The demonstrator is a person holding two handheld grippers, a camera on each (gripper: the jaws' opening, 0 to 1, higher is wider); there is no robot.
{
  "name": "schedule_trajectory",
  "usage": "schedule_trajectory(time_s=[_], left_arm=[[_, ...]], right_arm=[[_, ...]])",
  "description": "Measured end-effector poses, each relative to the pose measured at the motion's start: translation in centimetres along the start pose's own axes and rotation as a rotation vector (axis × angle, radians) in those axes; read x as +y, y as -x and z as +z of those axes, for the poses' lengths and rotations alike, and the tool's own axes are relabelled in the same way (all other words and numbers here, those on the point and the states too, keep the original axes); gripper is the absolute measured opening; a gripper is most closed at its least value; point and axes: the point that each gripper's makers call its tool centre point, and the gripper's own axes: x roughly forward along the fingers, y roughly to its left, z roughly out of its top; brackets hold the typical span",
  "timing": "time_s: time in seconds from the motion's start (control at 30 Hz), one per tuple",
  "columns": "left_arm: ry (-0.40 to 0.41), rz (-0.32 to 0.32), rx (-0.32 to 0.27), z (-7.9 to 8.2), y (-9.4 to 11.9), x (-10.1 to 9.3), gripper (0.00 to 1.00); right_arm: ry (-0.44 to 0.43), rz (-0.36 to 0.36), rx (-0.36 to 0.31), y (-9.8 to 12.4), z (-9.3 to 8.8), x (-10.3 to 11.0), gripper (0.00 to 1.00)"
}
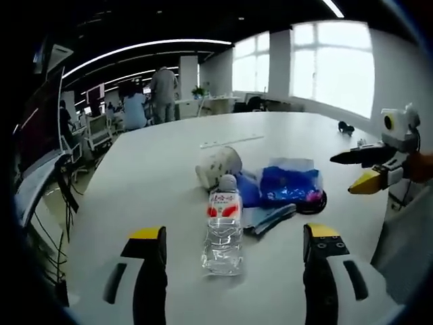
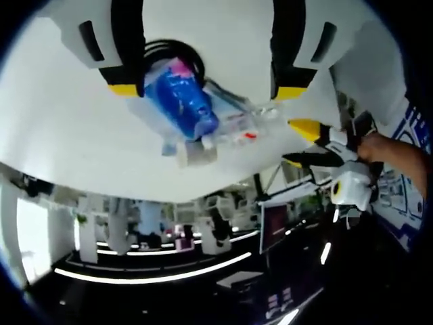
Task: Arrange the tabletop items into an orderly group along one side of the table until the central work area is clear of visible clutter.
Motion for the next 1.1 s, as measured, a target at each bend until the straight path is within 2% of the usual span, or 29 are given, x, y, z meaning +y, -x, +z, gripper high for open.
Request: schedule_trajectory(time_s=[0.53, 0.8, 1.1], left_arm=[[0.007, -0.023, 0.031, 0.1, -2.7, 0.4, 0.74], [-0.009, -0.053, 0.054, -0.2, -4.0, -0.1, 0.71], [-0.014, -0.059, 0.079, -0.5, -5.6, 0.2, 0.69]], right_arm=[[0.004, 0.012, 0.005, -2.6, 0.5, -0.2, 0.69], [0.005, 0.016, 0.027, -3.1, -0.1, -0.4, 0.65], [-0.002, 0.008, 0.05, -3.3, -0.8, -1.1, 0.63]])
